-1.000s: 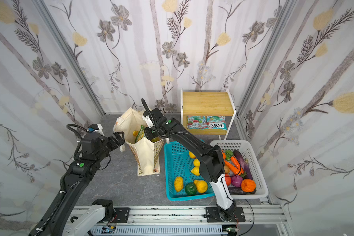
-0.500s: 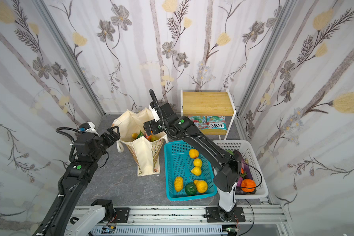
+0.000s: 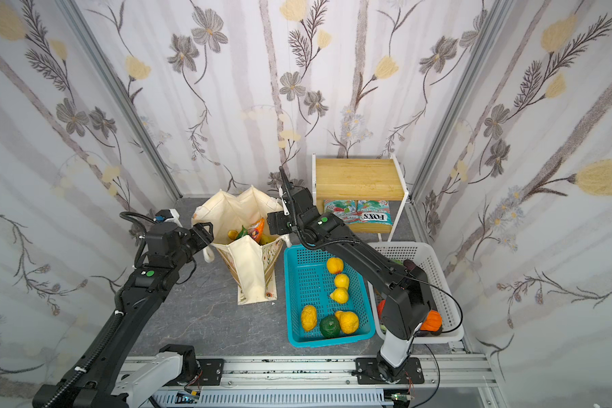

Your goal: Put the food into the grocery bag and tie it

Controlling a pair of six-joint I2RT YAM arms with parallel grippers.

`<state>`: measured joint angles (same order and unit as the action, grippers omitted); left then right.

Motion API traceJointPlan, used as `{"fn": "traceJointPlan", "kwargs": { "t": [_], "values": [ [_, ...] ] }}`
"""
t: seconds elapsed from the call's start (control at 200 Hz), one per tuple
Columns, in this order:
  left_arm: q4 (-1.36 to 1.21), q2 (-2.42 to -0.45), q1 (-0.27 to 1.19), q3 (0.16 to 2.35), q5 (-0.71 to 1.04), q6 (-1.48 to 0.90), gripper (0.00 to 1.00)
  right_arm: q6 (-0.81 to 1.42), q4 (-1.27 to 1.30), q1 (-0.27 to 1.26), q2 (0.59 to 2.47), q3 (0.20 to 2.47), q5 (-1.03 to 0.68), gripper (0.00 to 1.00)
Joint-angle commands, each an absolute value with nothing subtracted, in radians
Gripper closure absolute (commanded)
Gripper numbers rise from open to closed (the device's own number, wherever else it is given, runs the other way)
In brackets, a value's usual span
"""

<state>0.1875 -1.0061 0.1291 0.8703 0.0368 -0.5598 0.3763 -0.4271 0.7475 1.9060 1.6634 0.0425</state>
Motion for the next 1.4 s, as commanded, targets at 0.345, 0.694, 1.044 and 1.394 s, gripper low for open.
{"fn": "traceJointPlan", "kwargs": {
  "t": [0.345,0.694,1.044,1.394],
  "values": [
    [0.233,-1.034,0.242,1.109,-0.049,-0.477,1.0,0.399,-0.308,0.792,1.875,1.767,0.023,1.0],
    [0.324,-0.994,0.184,1.121,-0.143,-0.429,1.0,0.393,-0.288,0.739,1.806,1.658,0.07,1.0],
    [0.281,-1.11,0.366,1.156,-0.101,-0.492,1.0,0.408,-0.334,0.814,2.051,1.914,-0.012,1.0],
    [0.242,-1.121,0.277,1.117,-0.032,-0.51,1.0,0.465,-0.285,0.814,1.995,1.763,0.029,1.0]
  ]
}}
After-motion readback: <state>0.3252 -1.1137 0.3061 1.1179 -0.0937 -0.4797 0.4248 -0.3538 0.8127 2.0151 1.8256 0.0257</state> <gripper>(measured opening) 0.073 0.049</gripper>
